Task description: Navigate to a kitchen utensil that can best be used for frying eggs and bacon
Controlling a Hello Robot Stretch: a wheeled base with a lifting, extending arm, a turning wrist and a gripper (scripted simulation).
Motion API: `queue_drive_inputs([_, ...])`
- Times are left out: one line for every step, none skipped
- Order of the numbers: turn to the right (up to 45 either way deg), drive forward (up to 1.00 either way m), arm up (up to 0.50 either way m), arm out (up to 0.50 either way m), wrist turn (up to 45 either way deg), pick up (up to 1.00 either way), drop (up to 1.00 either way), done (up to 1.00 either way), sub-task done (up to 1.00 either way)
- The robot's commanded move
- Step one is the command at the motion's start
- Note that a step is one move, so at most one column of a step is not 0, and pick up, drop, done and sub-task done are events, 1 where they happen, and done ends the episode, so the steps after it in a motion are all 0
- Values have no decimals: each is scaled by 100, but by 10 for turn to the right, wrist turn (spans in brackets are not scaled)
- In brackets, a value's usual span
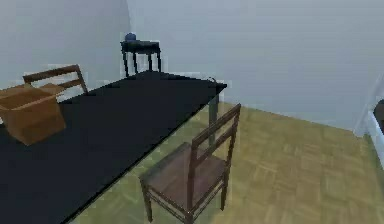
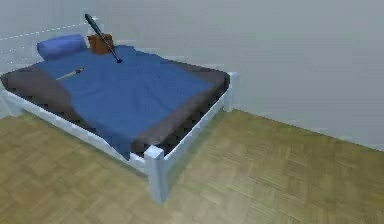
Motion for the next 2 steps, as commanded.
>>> queue_drive_inputs([-450,0,0,0,0,0,0,0,0])
queue_drive_inputs([-450,0,0,0,0,0,0,0,0])
